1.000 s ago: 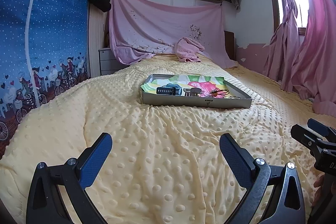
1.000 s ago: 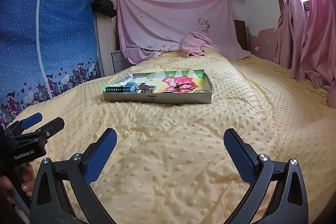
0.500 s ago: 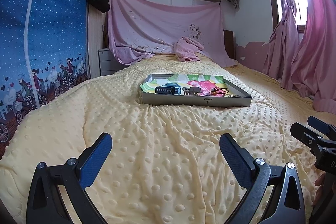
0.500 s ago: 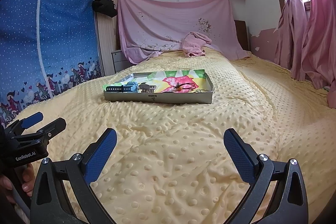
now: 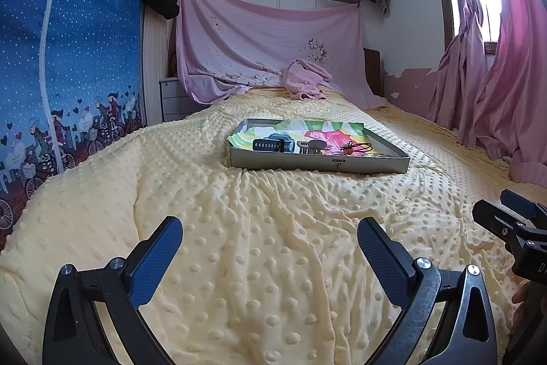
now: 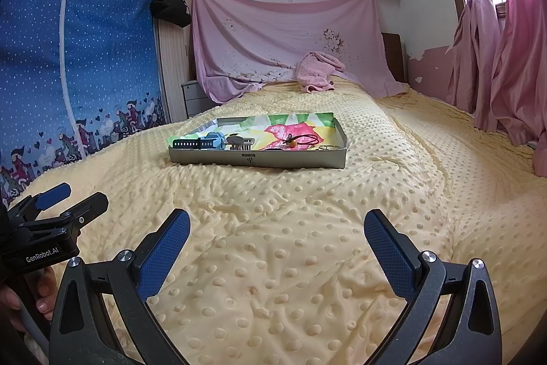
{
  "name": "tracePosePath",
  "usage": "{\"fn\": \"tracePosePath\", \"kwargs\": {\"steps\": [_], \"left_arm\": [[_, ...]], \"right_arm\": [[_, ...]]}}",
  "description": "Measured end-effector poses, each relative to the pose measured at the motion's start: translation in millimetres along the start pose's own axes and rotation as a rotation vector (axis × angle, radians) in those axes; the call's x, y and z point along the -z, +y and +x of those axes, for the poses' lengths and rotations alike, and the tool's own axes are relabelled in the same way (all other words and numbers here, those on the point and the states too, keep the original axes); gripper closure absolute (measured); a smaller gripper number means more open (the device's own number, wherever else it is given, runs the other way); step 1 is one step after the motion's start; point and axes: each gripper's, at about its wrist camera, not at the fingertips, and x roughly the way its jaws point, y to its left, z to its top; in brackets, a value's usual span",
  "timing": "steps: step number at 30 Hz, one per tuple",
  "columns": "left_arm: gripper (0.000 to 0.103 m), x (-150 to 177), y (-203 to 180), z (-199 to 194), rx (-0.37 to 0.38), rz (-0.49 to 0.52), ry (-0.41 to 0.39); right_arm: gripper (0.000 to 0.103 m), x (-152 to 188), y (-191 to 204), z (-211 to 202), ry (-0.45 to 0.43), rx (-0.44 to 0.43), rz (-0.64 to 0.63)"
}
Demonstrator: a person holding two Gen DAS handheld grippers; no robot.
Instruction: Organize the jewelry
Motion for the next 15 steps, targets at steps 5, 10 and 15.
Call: {"fn": "tracePosePath", "kwargs": {"steps": [5, 10, 15], "left_arm": [[0.0, 0.2, 0.4, 0.0, 0.0, 0.001, 0.0], [0.0, -0.1, 0.2, -0.2, 0.001, 0.0, -0.001], [0.0, 0.0, -0.2, -0.4, 0.001, 0.001, -0.001]], "right_arm": [[0.003, 0.5, 0.5, 0.2, 0.0, 0.0, -0.002], [0.003, 1.4, 0.4, 0.3, 0.001, -0.001, -0.003], [0.003, 0.9, 0.9, 0.4, 0.001, 0.0, -0.003]]}}
